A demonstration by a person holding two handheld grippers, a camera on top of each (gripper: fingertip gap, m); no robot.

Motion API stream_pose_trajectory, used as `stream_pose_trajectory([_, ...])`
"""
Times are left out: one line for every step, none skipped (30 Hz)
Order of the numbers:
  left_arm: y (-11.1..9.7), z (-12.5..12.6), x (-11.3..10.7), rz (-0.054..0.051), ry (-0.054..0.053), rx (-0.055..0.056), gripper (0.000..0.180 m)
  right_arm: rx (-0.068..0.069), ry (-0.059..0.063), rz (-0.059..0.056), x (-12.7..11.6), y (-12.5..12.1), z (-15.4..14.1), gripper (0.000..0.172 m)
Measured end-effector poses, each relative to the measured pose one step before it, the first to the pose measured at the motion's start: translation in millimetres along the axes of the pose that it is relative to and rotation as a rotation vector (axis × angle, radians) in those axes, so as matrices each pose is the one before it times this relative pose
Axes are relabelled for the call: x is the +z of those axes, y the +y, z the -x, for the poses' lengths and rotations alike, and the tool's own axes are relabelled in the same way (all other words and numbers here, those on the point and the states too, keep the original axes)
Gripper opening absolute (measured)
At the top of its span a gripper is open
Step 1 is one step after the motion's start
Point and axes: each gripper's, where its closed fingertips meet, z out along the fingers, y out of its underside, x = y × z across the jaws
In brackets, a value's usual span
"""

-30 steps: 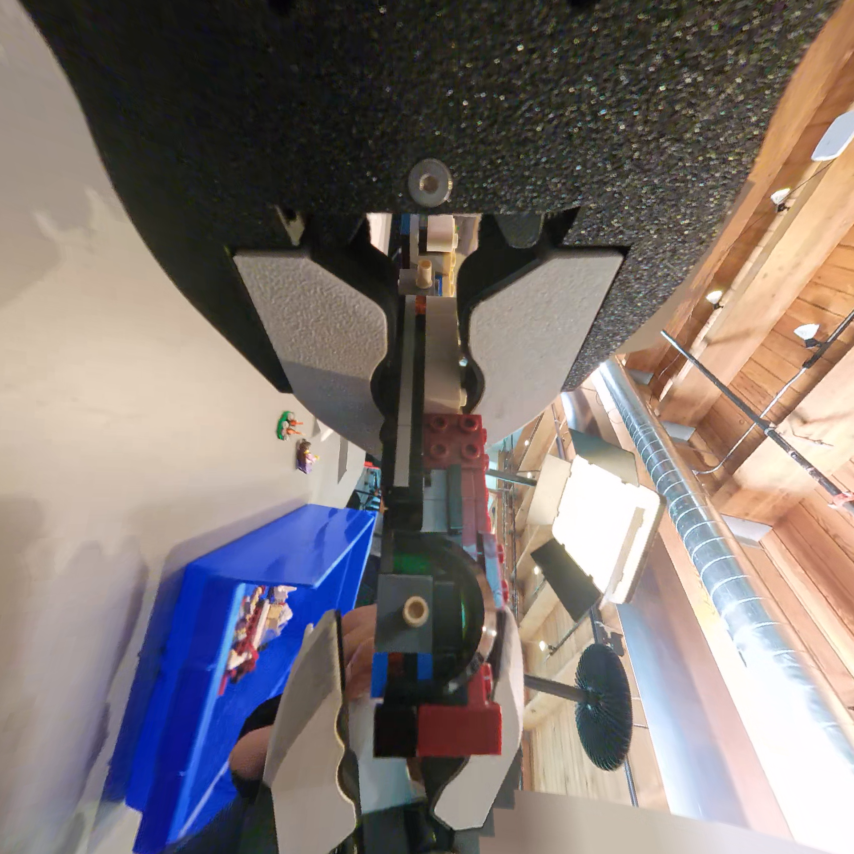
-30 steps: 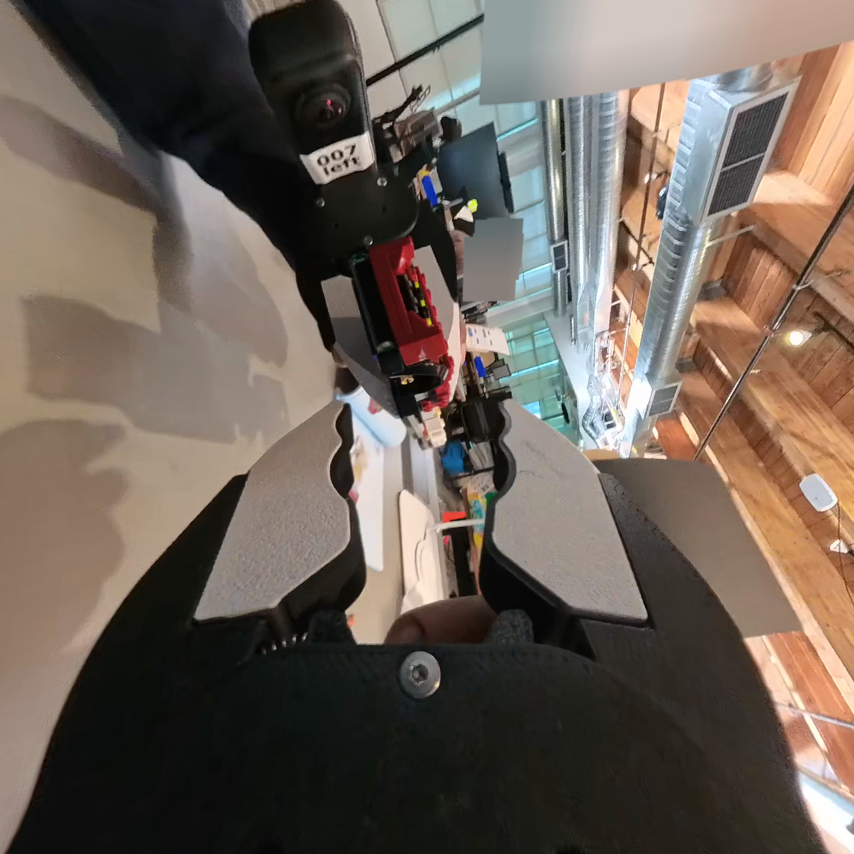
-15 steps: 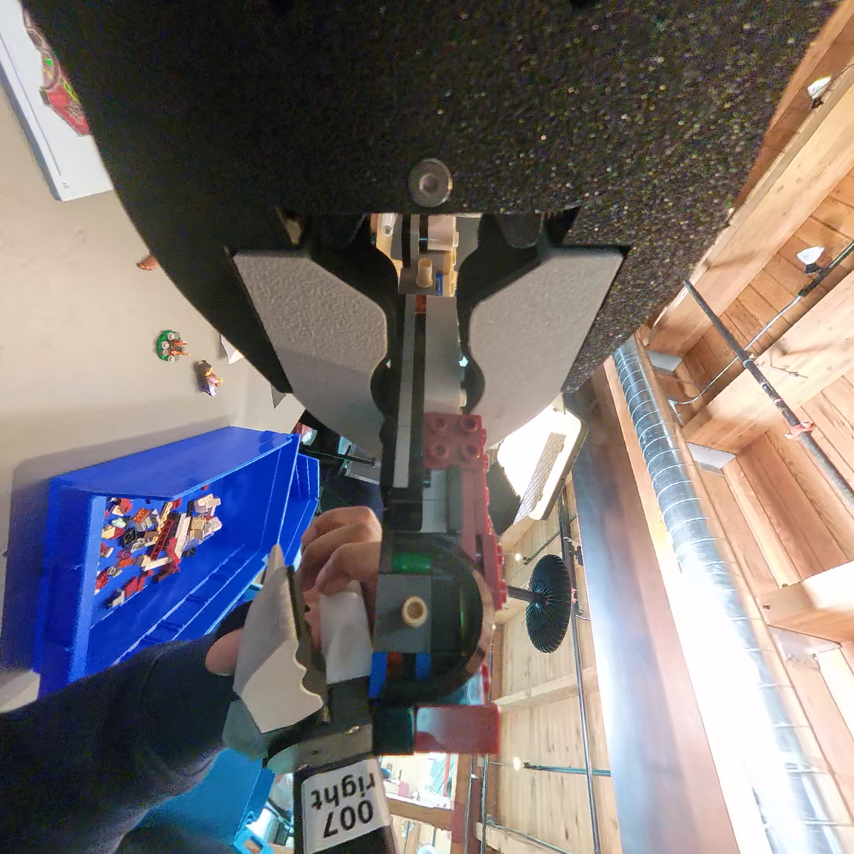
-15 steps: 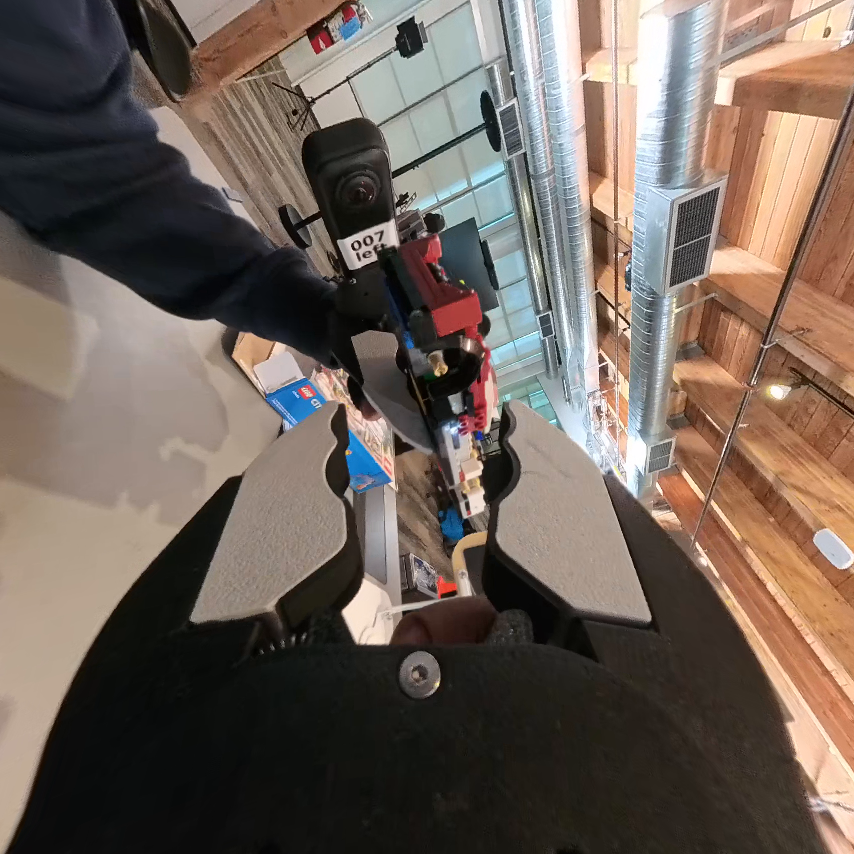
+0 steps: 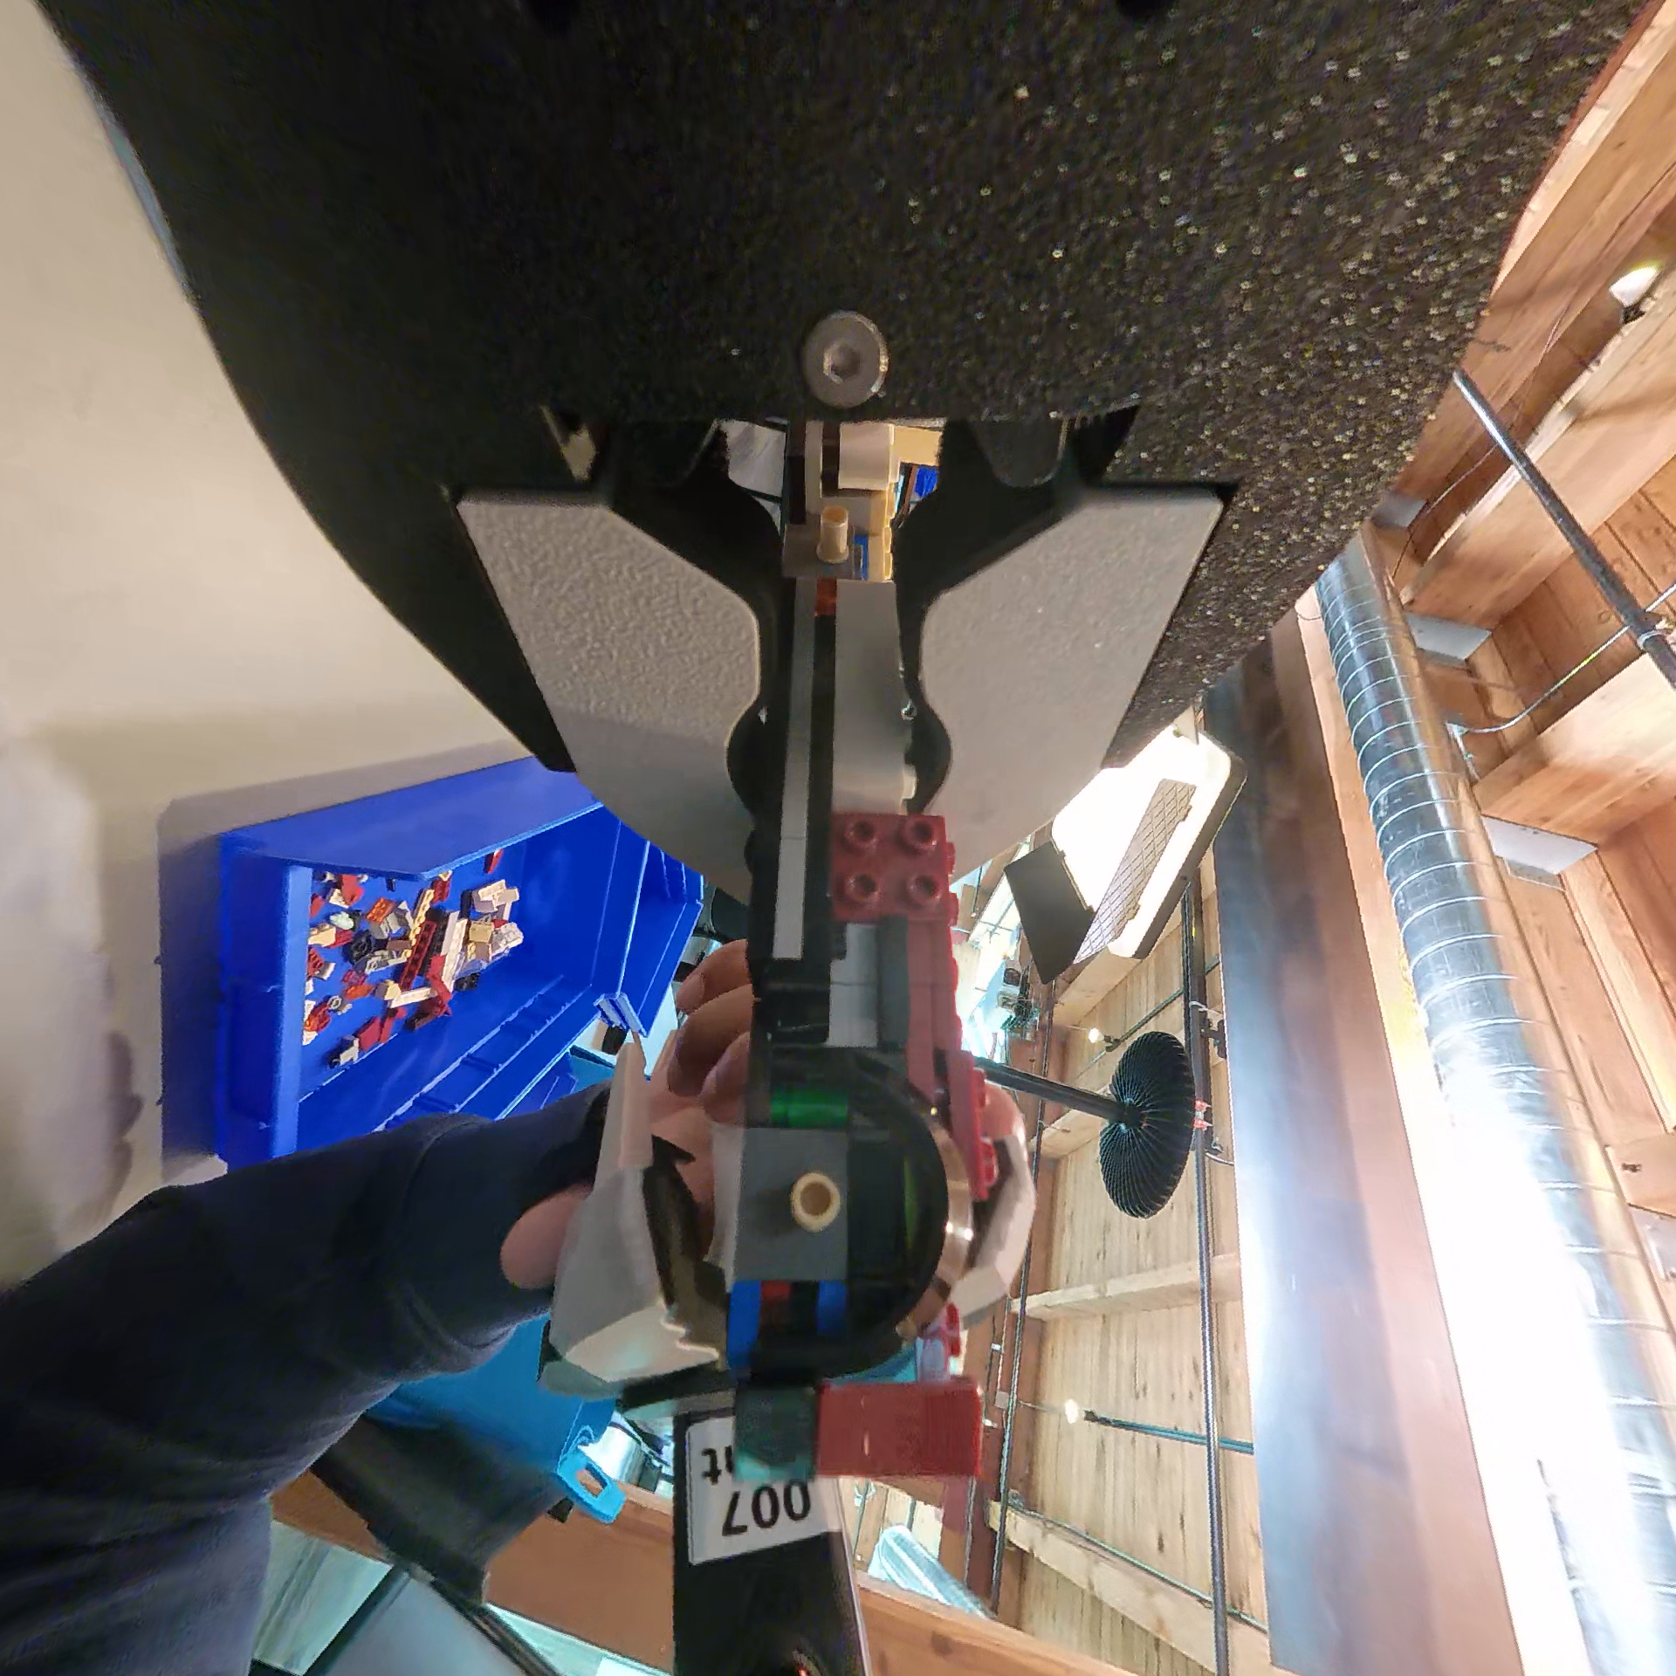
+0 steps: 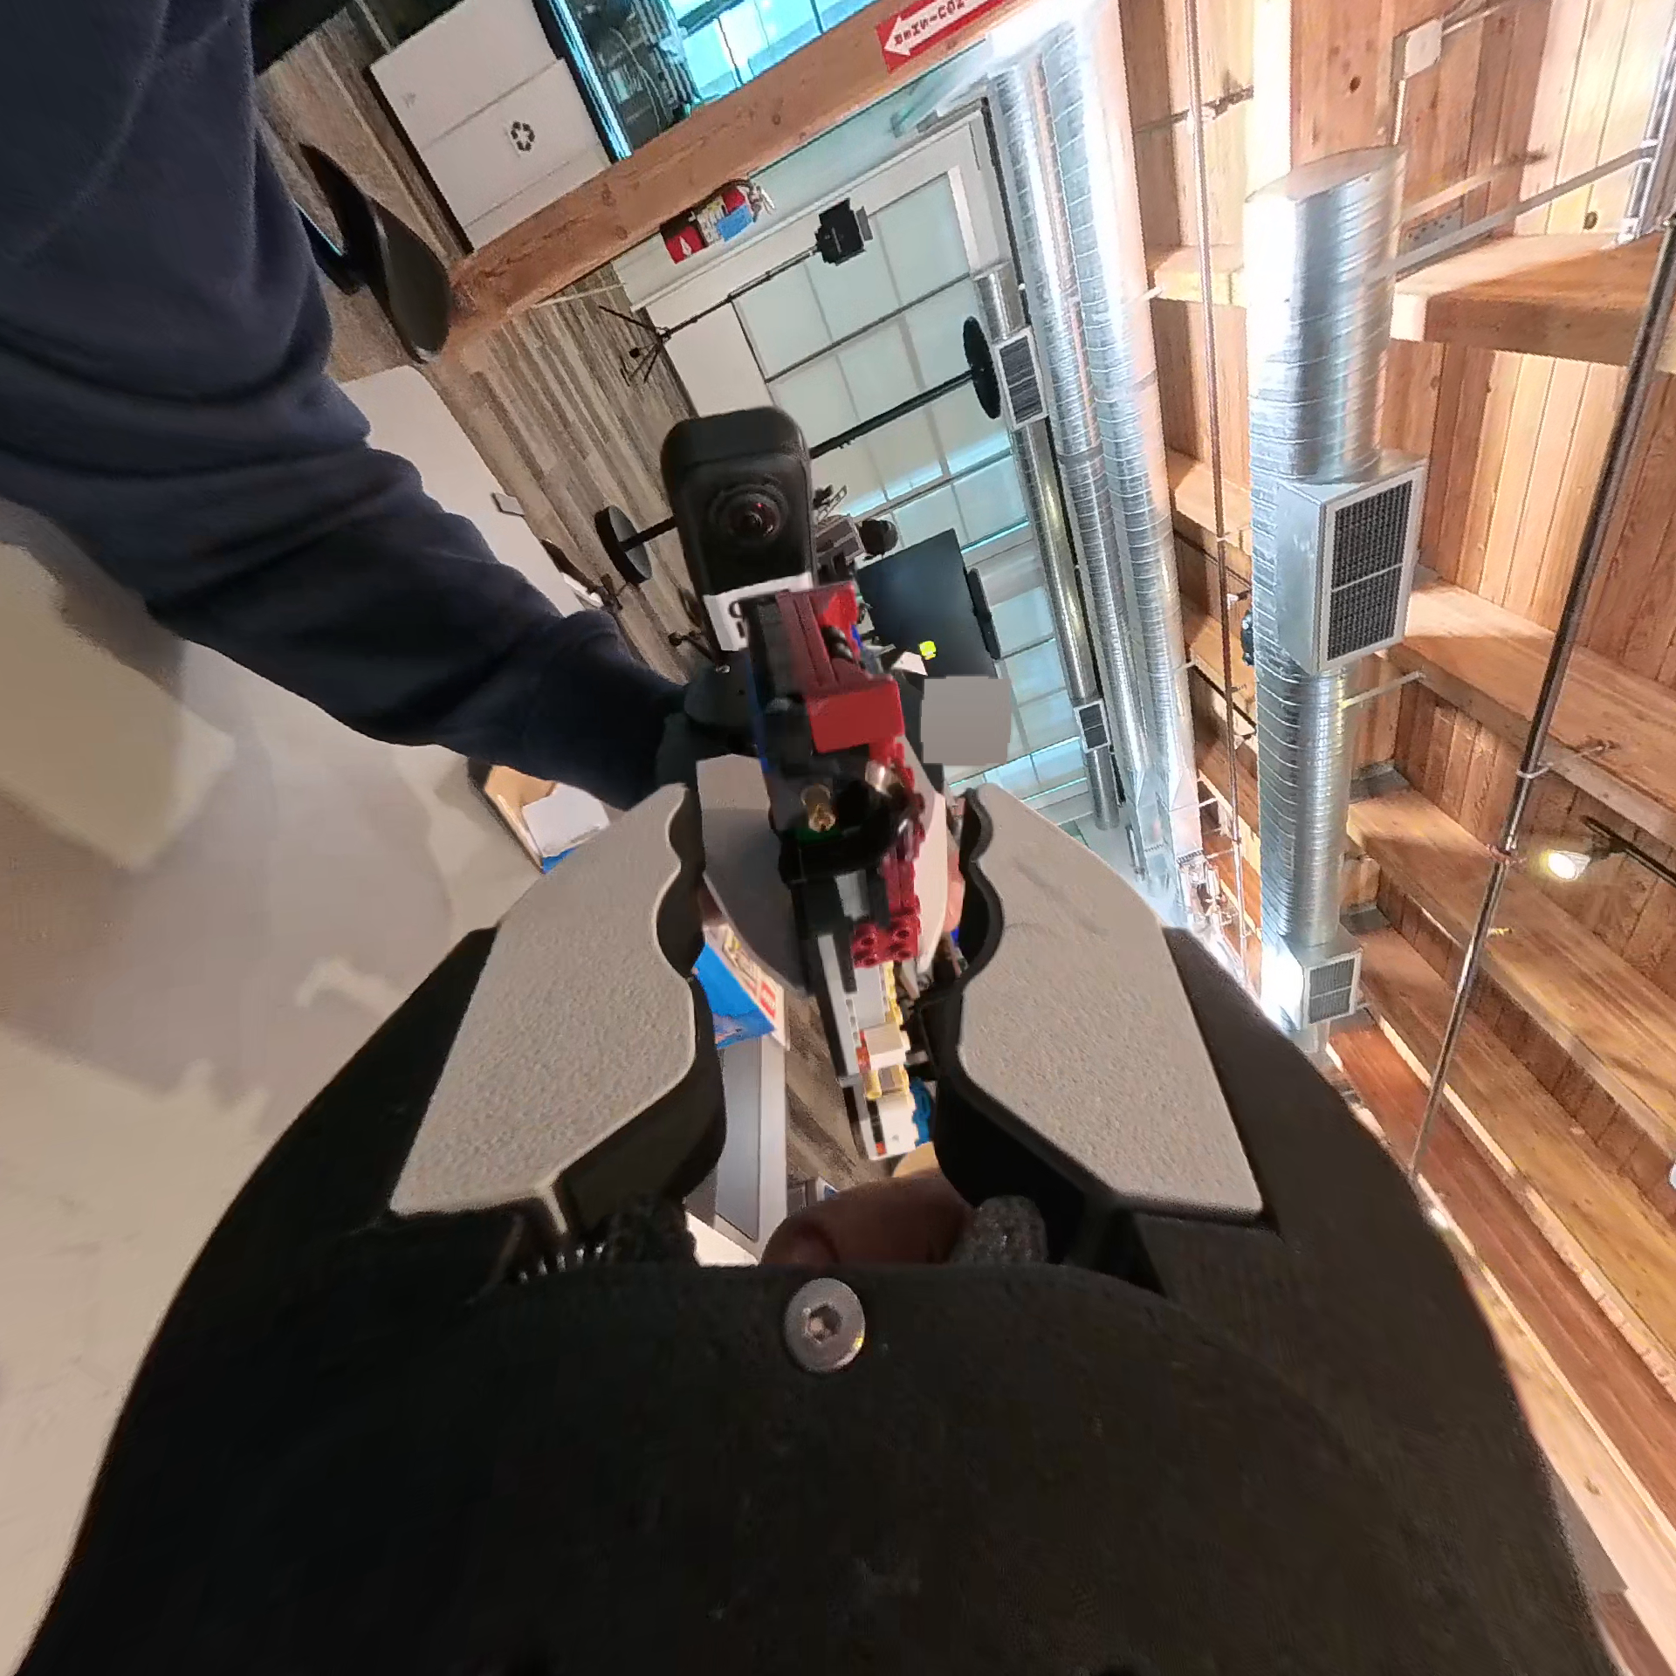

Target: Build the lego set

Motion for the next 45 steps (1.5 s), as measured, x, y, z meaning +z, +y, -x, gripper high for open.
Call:
stream_pose_trajectory([-0.12, -1.22, 1.32, 0.0022, 0.0018, 0.0004, 0.025, -0.0003, -0.0047, -0.0031, -0.37, -1.49, 0.71, 0.054])
stream_pose_trajectory([-0.33, -1.24, 1.15, -0.0008, 0.0038, -0.002, 0.025, -0.0015, -0.0026, -0.0015, -0.47, -1.33, 0.48, 0.054])
stream_pose_trajectory([-0.39, -1.14, 1.12, -0.0019, 0.0021, -0.0014, 0.025, -0.0001, -0.0023, 0.001, -0.38, -0.89, 0.17, 0.053])
stream_pose_trajectory([-0.12, -1.09, 0.91, -0.0009, 0.0034, -0.0007, 0.025, 0.0014, -0.0019, 0.0017, -0.57, -0.68, 0.06, 0.053])
stream_pose_trajectory([0.17, -1.12, 0.85, 0.0007, 0.0038, -0.0007, 0.025, 0.0023, -0.0029, 0.0005, -0.51, -0.73, 0.23, 0.052])
stream_pose_trajectory([0.44, -0.92, 0.72, 0.0013, 0.0038, -0.0017, 0.025, 0.0026, -0.0035, 0.0004, -0.62, -0.69, 0.3, 0.051])
stream_pose_trajectory([0.31, -0.83, 0.59, -0.0008, 0.0021, -0.0031, 0.025, 0.0017, -0.0037, 0.0023, -0.51, -0.12, 0.34, 0.049])
stream_pose_trajectory([0.28, -0.7, 0.33, -0.0031, 0.0014, -0.0041, 0.025, 0.0003, -0.0035, 0.0054, -0.35, 0.41, 0.28, 0.048])
stream_pose_trajectory([0.37, -0.81, 0.36, -0.0024, 0.0015, -0.0039, 0.025, -0.0007, -0.0025, 0.0079, -0.37, 1.07, 0.26, 0.046])
stream_pose_trajectory([0.4, -0.67, 0.18, -0.0015, 0.0016, -0.0031, 0.025, -0.001, -0.0014, 0.0085, -0.26, 1.36, 0.0, 0.046])
stream_pose_trajectory([0.42, -0.25, 0.07, -0.0005, -0.0003, -0.0016, 0.025, -0.0005, -0.0005, 0.0069, -0.37, 1.33, -0.04, 0.045])
stream_pose_trajectory([0.23, -0.14, 0.01, -0.0013, -0.0004, -0.0015, 0.025, 0.0011, -0.0017, 0.0052, -0.29, 1.17, -0.14, 0.045])
stream_pose_trajectory([-0.13, 0.06, -0.21, -0.003, -0.0012, -0.0029, 0.025, 0.0022, -0.0028, 0.0054, -0.2, 1.25, 0.17, 0.044])
stream_pose_trajectory([-0.41, 0.18, -0.37, -0.005, -0.0015, -0.0038, 0.025, 0.0003, -0.002, 0.0061, 0.06, 1.42, 0.21, 0.044])
stream_pose_trajectory([-0.47, 0.12, -0.45, -0.0043, 0.0, -0.0041, 0.025, -0.002, -0.0011, 0.0058, 0.23, 1.29, 0.19, 0.044])
stream_pose_trajectory([-0.32, 0.5, -0.3, -0.003, -0.0016, -0.0029, 0.025, -0.0019, 0.0001, 0.0039, 0.4, 0.9, 0.2, 0.044])
stream_pose_trajectory([-0.28, 0.44, -0.47, -0.0028, -0.0022, -0.0021, 0.025, -0.0008, 0.0004, 0.0008, 0.43, 0.38, 0.08, 0.043])
stream_pose_trajectory([-0.11, 0.44, -0.32, -0.0025, -0.0023, -0.0027, 0.025, 0.0, -0.0003, -0.0016, 0.4, 0.0, 0.15, 0.043])
stream_pose_trajectory([0.11, 0.05, -0.18, -0.0017, -0.0011, -0.0019, 0.025, -0.0004, 0.0001, -0.0017, 0.42, -0.06, 0.21, 0.043])
stream_pose_trajectory([0.31, -0.1, -0.13, -0.0007, 0.0002, -0.0016, 0.025, -0.0009, 0.0001, -0.0012, 0.41, -0.08, 0.2, 0.043])
stream_pose_trajectory([0.34, -0.18, -0.07, -0.0002, 0.0005, -0.0019, 0.025, 0.0005, -0.0002, -0.0019, 0.32, -0.05, 0.18, 0.043])
stream_pose_trajectory([0.31, -0.24, -0.05, -0.0006, 0.0006, -0.0014, 0.025, 0.0021, 0.0, -0.0029, 0.27, -0.22, -0.03, 0.043])
stream_pose_trajectory([0.01, -0.41, 0.1, -0.0018, 0.0016, -0.0026, 0.025, 0.0026, -0.0006, -0.0028, 0.36, -0.16, 0.16, 0.043])
stream_pose_trajectory([0.05, -0.47, 0.01, -0.0019, 0.0014, -0.0027, 0.025, 0.0026, -0.0008, -0.0018, 0.3, -0.15, 0.14, 0.043])
stream_pose_trajectory([-0.1, -0.43, 0.23, -0.0017, 0.001, -0.0016, 0.025, 0.002, -0.0004, -0.0002, 0.49, 0.14, 0.11, 0.043])
stream_pose_trajectory([0.08, -0.54, 0.22, -0.001, 0.0023, -0.0012, 0.025, 0.0017, -0.0014, 0.0001, 0.47, 0.22, 0.32, 0.043])
stream_pose_trajectory([-0.08, -0.69, 0.38, -0.0013, 0.0021, -0.0013, 0.025, 0.0022, -0.0017, -0.0006, 0.42, 0.07, 0.3, 0.043])
stream_pose_trajectory([-0.27, -0.74, 0.32, -0.003, 0.0031, -0.0024, 0.025, 0.0024, -0.0015, 0.0004, 0.54, 0.24, 0.27, 0.042])
stream_pose_trajectory([-0.2, -0.87, 0.29, -0.0025, 0.0036, -0.0031, 0.025, 0.0007, -0.0007, 0.0027, 0.48, 0.64, 0.22, 0.042])
stream_pose_trajectory([-0.13, -0.52, 0.24, -0.0011, 0.0016, -0.0012, 0.025, -0.0015, 0.001, 0.0035, 0.33, 0.76, -0.06, 0.042])
stream_pose_trajectory([0.02, -0.57, 0.32, -0.0003, 0.0021, -0.0012, 0.025, -0.001, 0.0007, 0.0022, 0.13, 0.54, 0.04, 0.041])
stream_pose_trajectory([-0.07, -0.39, 0.13, -0.0014, 0.0016, -0.0016, 0.025, 0.0009, -0.0002, 0.0008, 0.09, 0.4, -0.05, 0.04])
stream_pose_trajectory([-0.26, -0.16, 0.06, -0.0022, 0.0003, -0.0019, 0.025, 0.0017, -0.0004, 0.0005, 0.2, 0.34, -0.07, 0.04])
stream_pose_trajectory([-0.15, -0.13, -0.07, -0.0016, 0.0004, -0.0017, 0.025, 0.0015, -0.0007, 0.0008, 0.11, 0.31, 0.1, 0.04])
stream_pose_trajectory([-0.3, -0.01, -0.08, -0.0018, 0.0, -0.0016, 0.025, 0.001, -0.0013, 0.0016, 0.23, 0.57, 0.18, 0.039])
stream_pose_trajectory([-0.35, 0.07, -0.13, -0.0024, -0.0006, -0.0019, 0.025, 0.0004, -0.001, 0.0019, 0.23, 0.61, 0.31, 0.038])
stream_pose_trajectory([-0.33, 0.24, -0.07, -0.0027, -0.0012, -0.0023, 0.025, -0.0003, 0.0003, 0.001, 0.4, 0.5, 0.08, 0.038])
stream_pose_trajectory([-0.05, -0.18, -0.13, -0.0009, 0.0007, -0.0017, 0.025, 0.0, 0.0019, -0.0009, 0.14, 0.16, -0.15, 0.037])
stream_pose_trajectory([0.2, -0.22, -0.02, 0.0006, 0.001, -0.0004, 0.025, 0.0008, 0.0023, -0.0012, 0.14, 0.17, -0.29, 0.036])
stream_pose_trajectory([0.2, -0.32, 0.07, 0.0005, 0.0007, -0.0007, 0.025, 0.0004, 0.002, 0.0003, 0.01, 0.41, -0.39, 0.035])
stream_pose_trajectory([0.19, -0.45, 0.16, 0.0006, 0.0014, -0.001, 0.025, -0.0005, 0.002, 0.0004, 0.01, 0.5, -0.28, 0.034])
stream_pose_trajectory([0.22, -0.32, 0.21, 0.0005, 0.0011, -0.0015, 0.025, -0.0003, 0.0012, -0.0003, -0.12, 0.3, -0.1, 0.033])
stream_pose_trajectory([0.2, -0.29, 0.13, 0.0004, 0.0012, -0.0026, 0.025, 0.0007, 0.0001, -0.0004, -0.02, 0.26, 0.0, 0.033])
stream_pose_trajectory([0.26, -0.19, 0.09, 0.0003, 0.0012, -0.0031, 0.025, 0.0005, 0.0003, 0.0, 0.05, 0.32, -0.05, 0.033])
stream_pose_trajectory([0.38, -0.22, 0.04, 0.0008, 0.0009, -0.0028, 0.025, -0.0009, 0.0012, 0.0, 0.08, 0.31, -0.04, 0.033])
